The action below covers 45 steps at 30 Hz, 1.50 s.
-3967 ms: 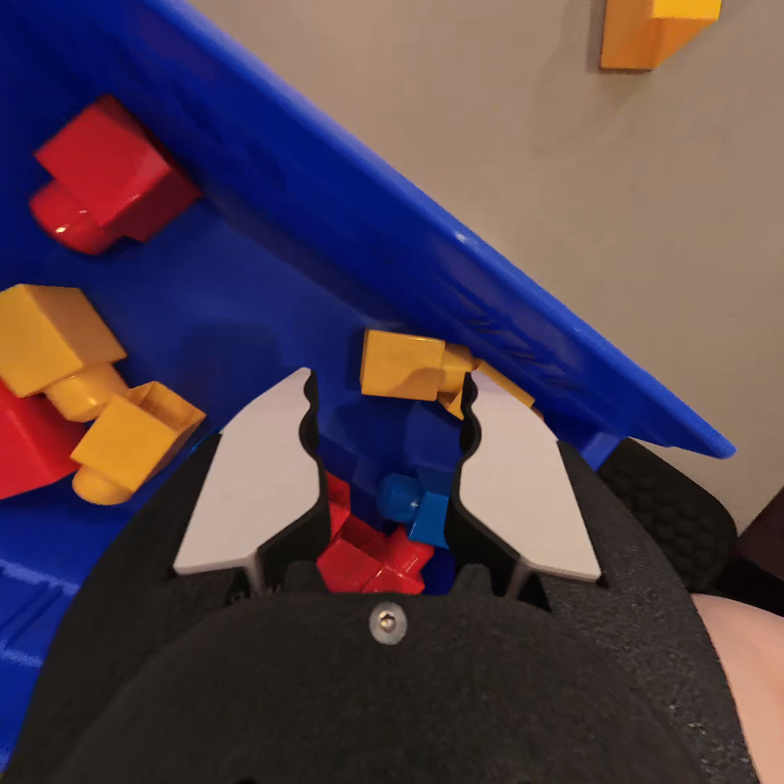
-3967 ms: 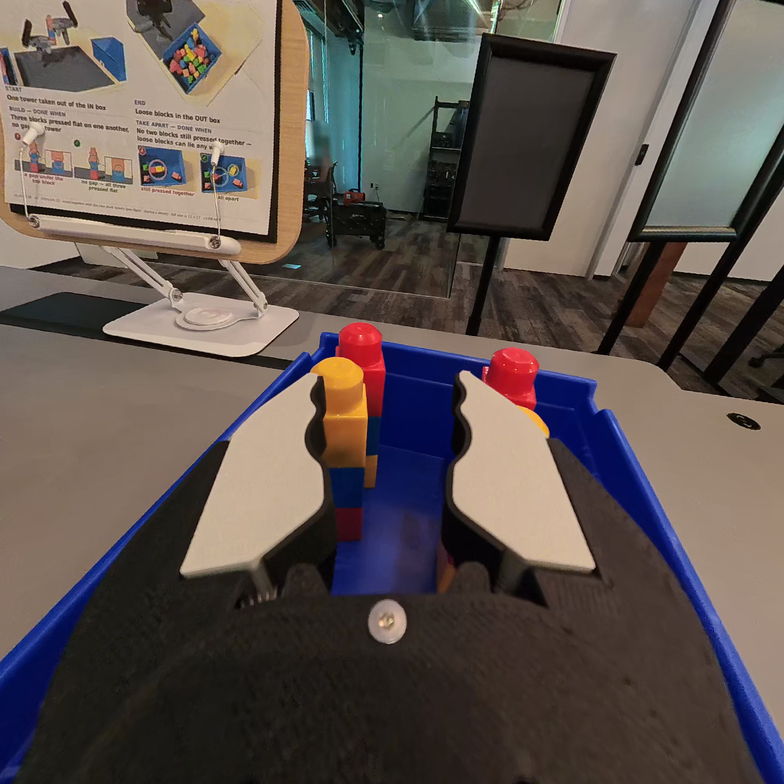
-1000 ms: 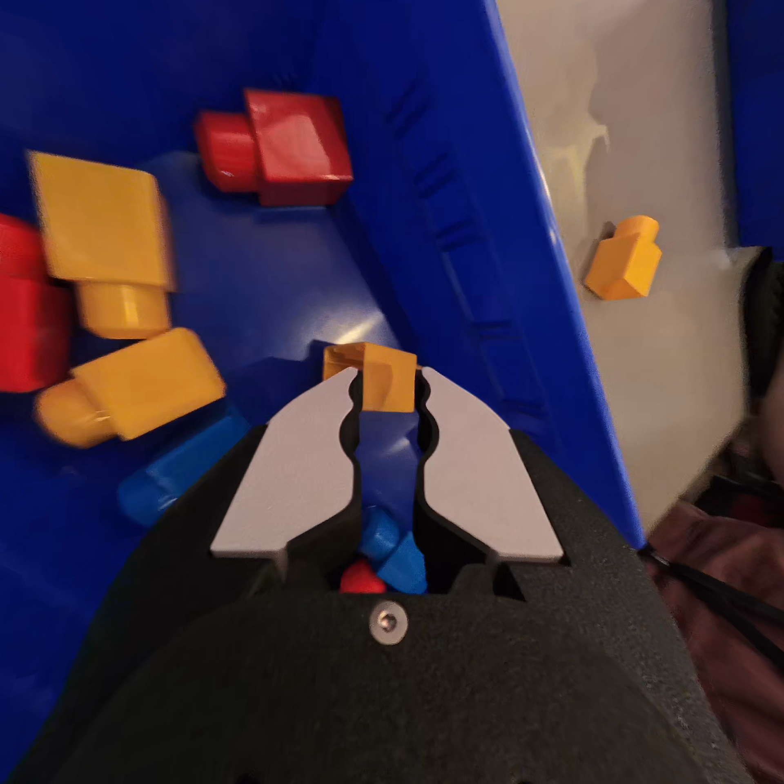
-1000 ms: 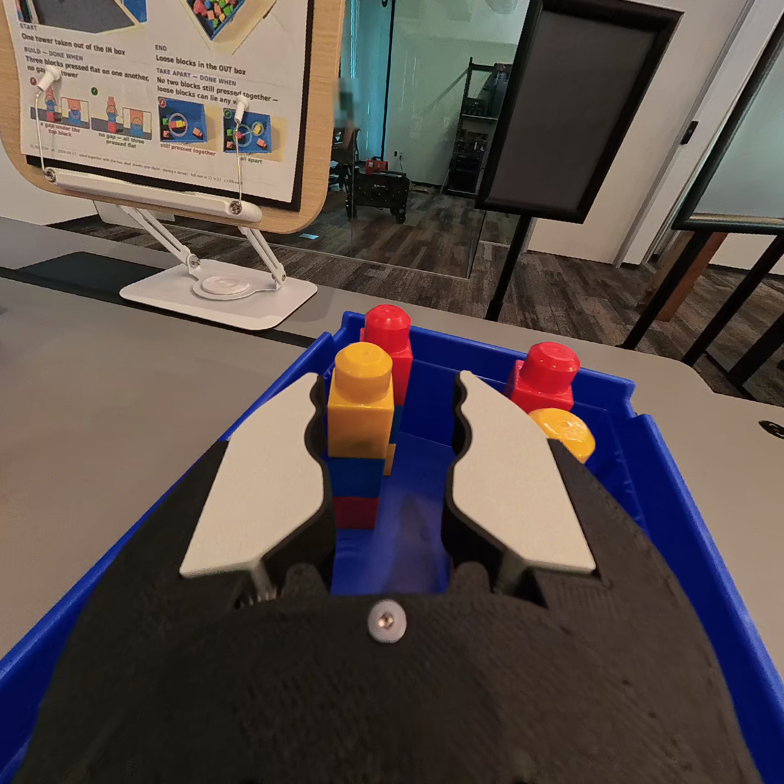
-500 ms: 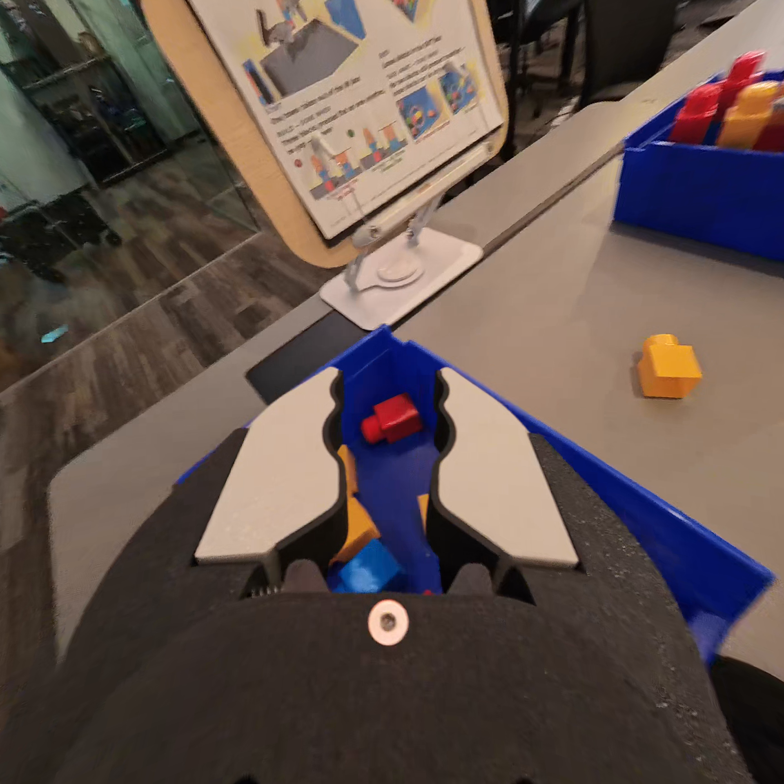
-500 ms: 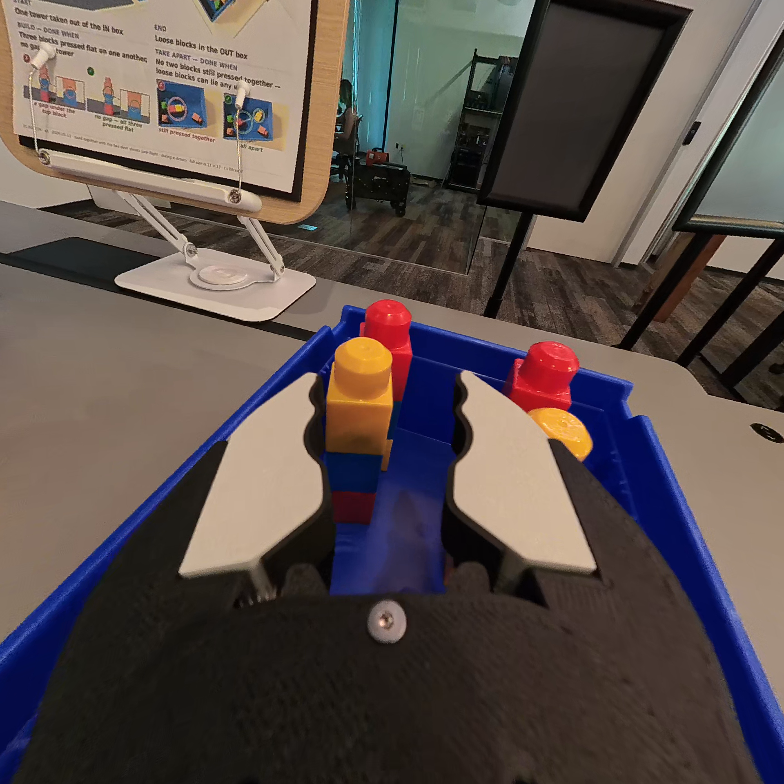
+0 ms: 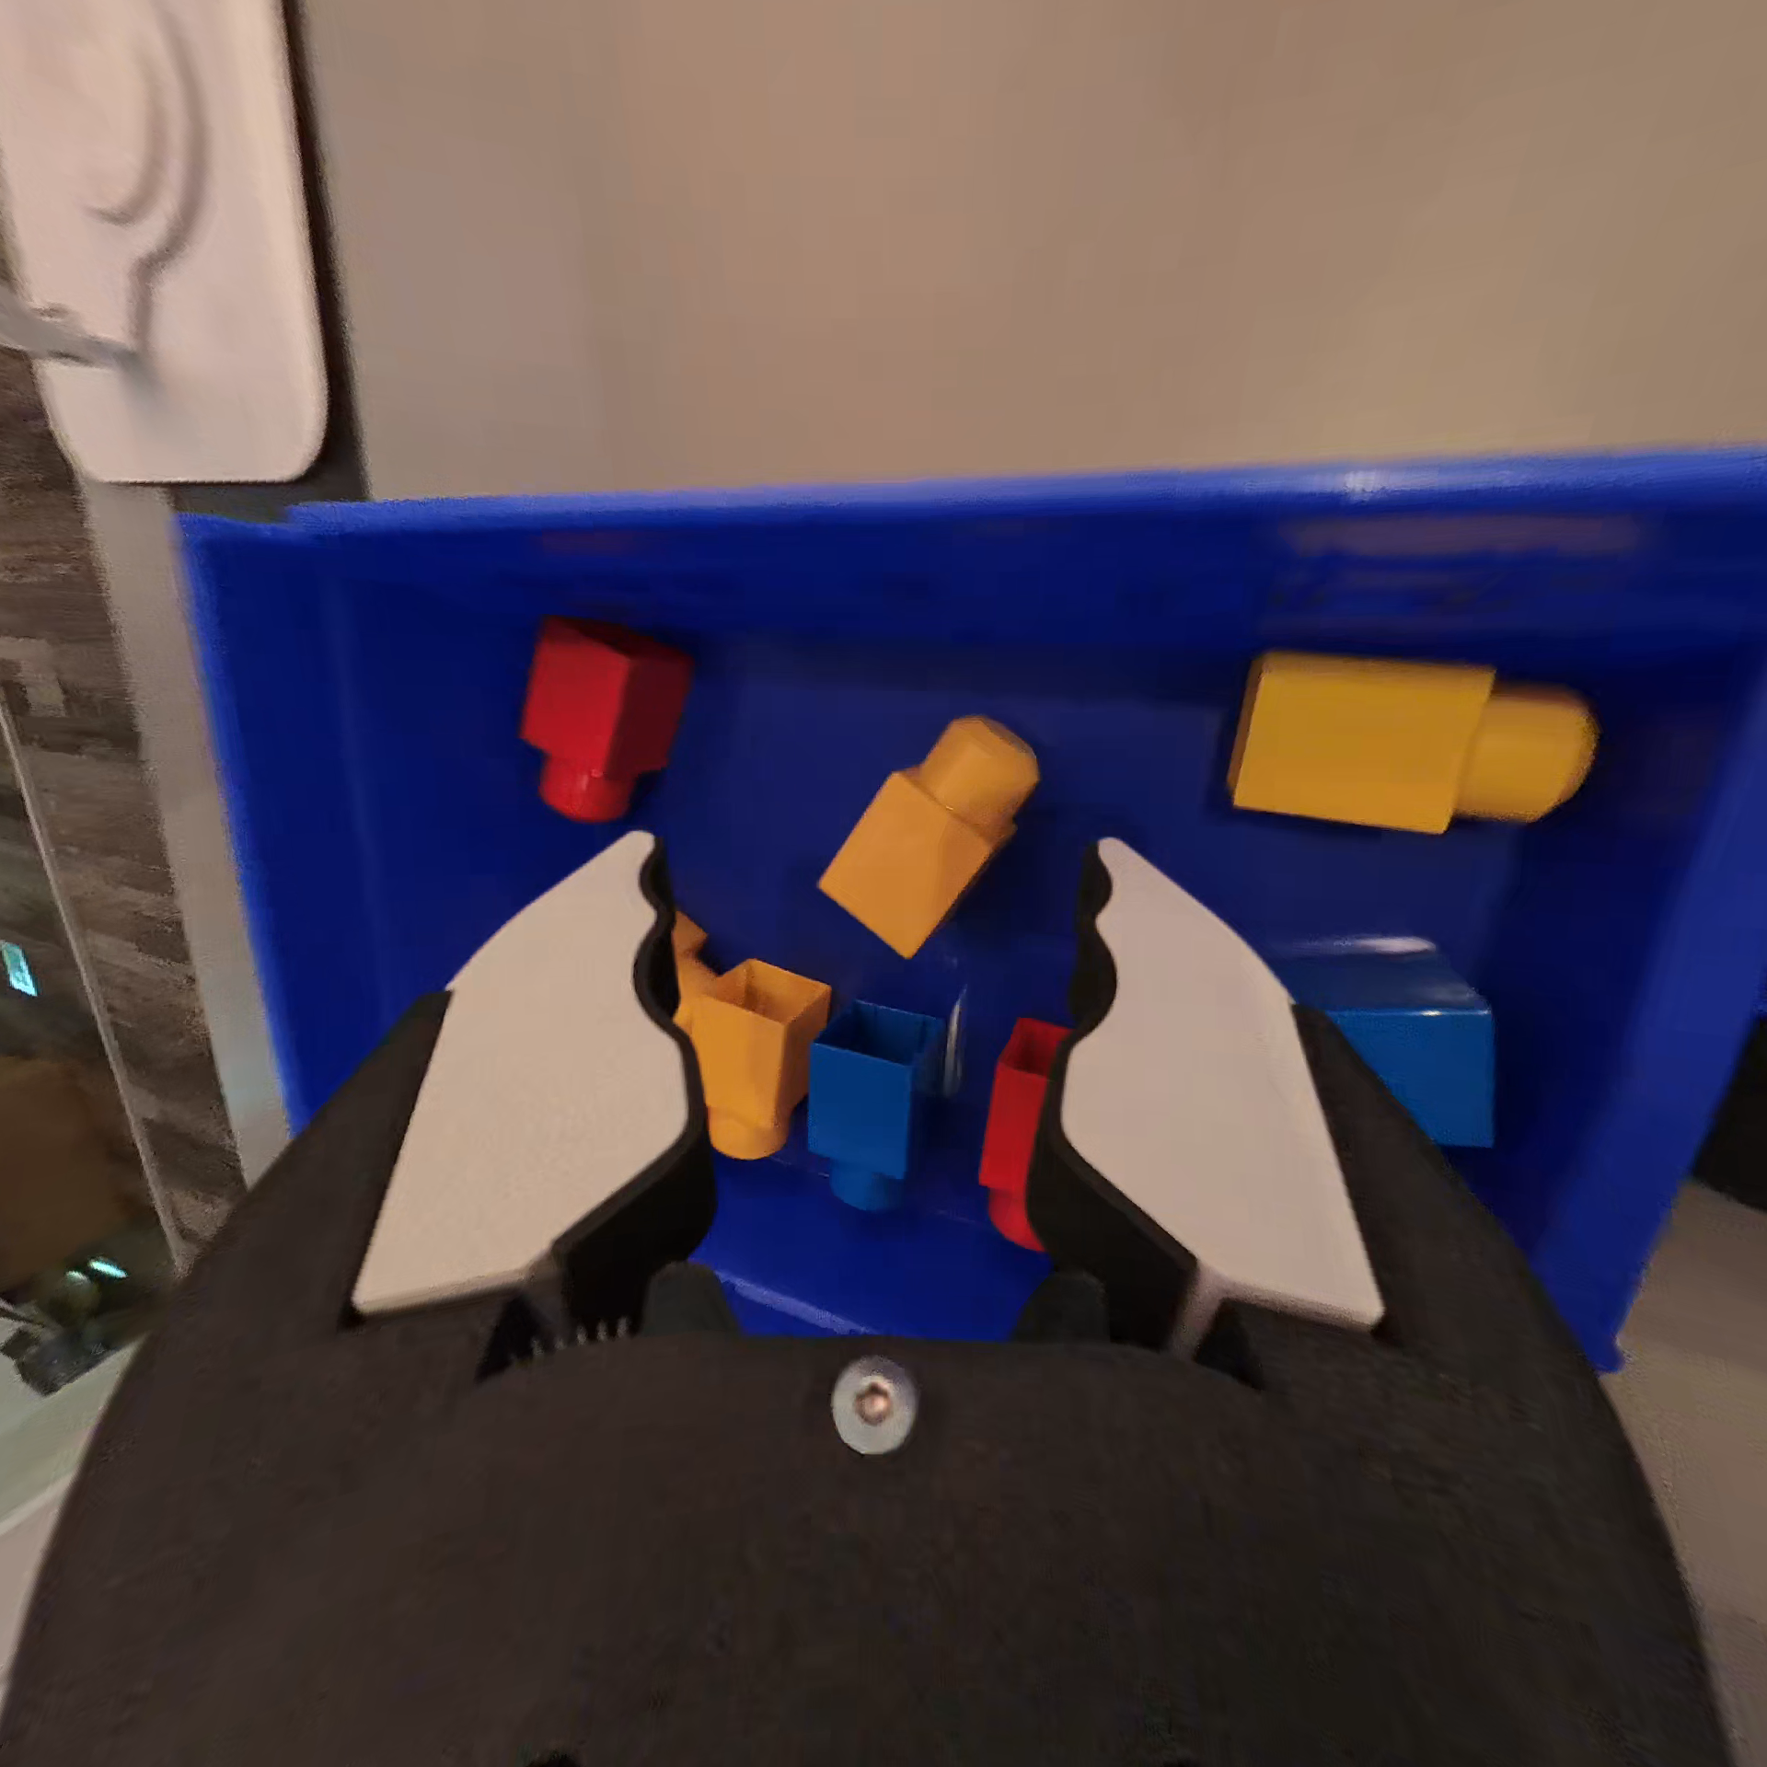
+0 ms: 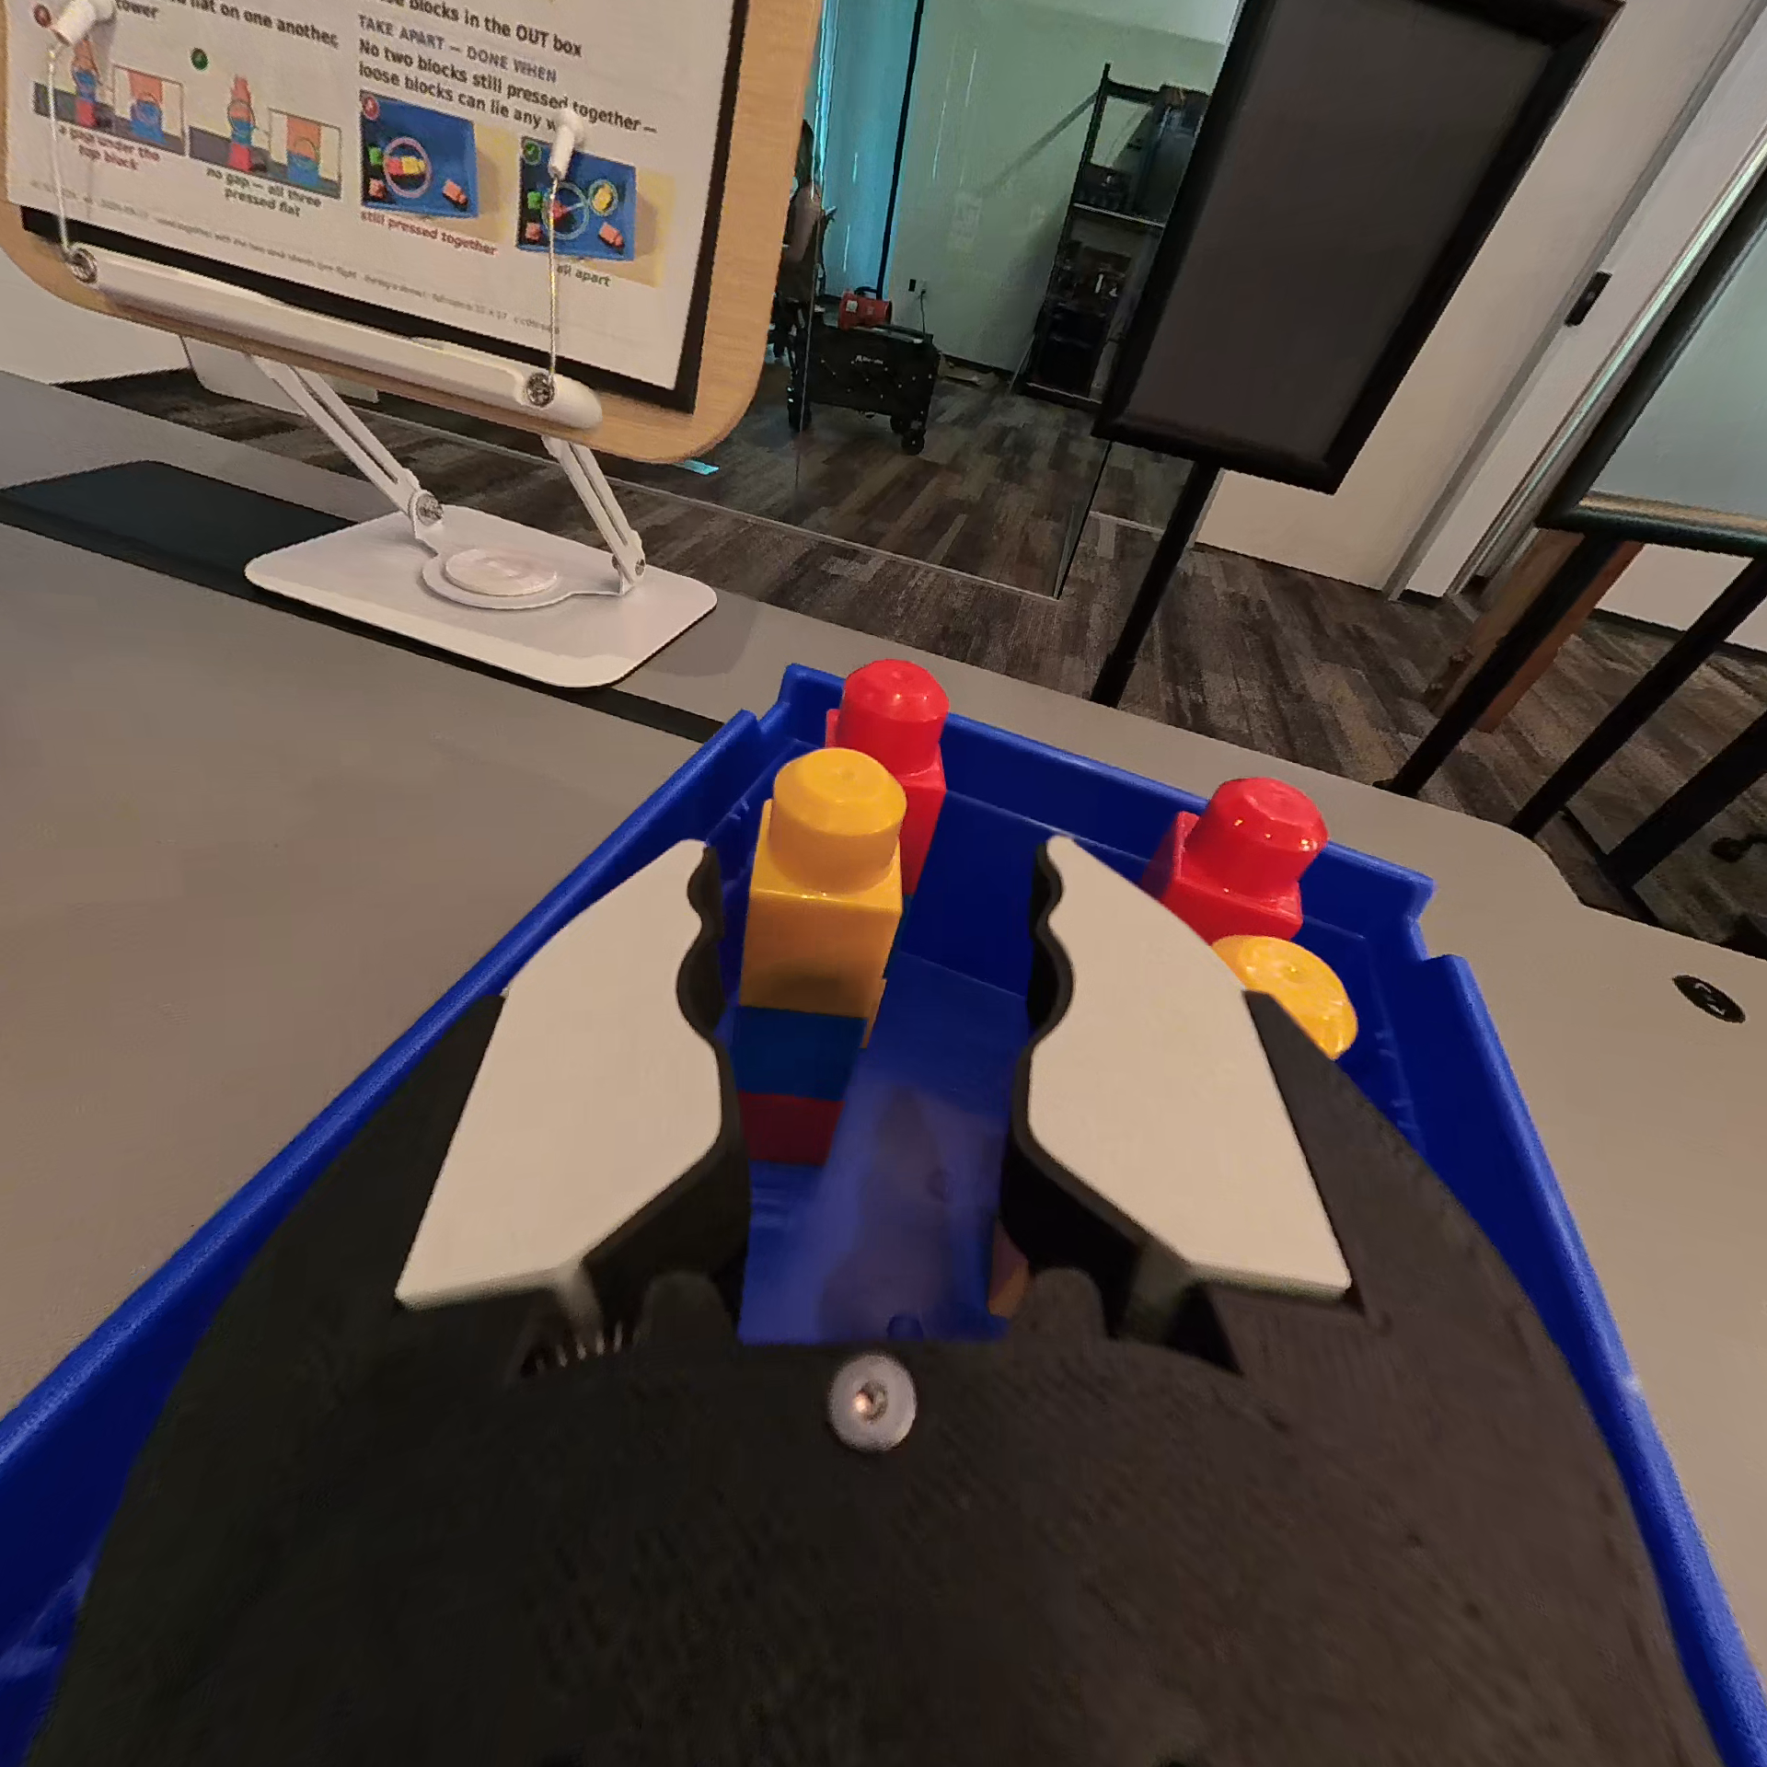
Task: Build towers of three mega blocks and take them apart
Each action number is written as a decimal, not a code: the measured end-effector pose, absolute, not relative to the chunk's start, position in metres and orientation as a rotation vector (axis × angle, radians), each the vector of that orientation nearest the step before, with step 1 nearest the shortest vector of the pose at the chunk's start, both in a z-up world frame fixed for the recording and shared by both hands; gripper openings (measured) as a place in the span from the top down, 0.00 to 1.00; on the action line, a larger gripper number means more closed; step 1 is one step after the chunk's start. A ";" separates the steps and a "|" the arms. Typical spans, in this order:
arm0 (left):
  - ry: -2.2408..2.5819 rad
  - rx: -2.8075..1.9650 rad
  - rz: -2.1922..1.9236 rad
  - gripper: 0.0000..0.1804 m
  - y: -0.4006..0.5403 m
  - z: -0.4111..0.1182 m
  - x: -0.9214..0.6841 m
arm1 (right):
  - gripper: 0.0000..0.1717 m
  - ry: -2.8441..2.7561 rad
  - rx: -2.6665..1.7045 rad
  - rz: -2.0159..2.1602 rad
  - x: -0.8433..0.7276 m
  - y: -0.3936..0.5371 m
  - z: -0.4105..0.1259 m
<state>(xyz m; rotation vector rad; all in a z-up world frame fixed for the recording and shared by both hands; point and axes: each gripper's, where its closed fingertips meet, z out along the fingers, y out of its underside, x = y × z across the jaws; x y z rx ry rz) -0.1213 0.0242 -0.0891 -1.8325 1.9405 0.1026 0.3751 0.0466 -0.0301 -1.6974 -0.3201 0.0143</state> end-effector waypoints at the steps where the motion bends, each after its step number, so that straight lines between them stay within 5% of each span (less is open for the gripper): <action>1: 2.000 -1.841 0.121 0.56 0.023 -0.101 -0.125 | 0.62 -0.322 -1.691 0.012 0.375 0.046 -0.028; 18: 2.110 -2.135 -0.027 0.79 0.021 -0.150 -0.139 | 0.63 -0.296 -1.671 0.077 0.375 0.046 -0.022; 31: 1.324 -2.115 -0.417 0.79 0.000 0.037 -0.048 | 0.64 -0.274 -1.620 0.133 0.370 0.042 -0.011; 45: 1.649 -2.313 -0.048 0.79 -0.049 -0.114 0.035 | 0.64 -0.308 -1.551 0.168 0.364 0.034 0.004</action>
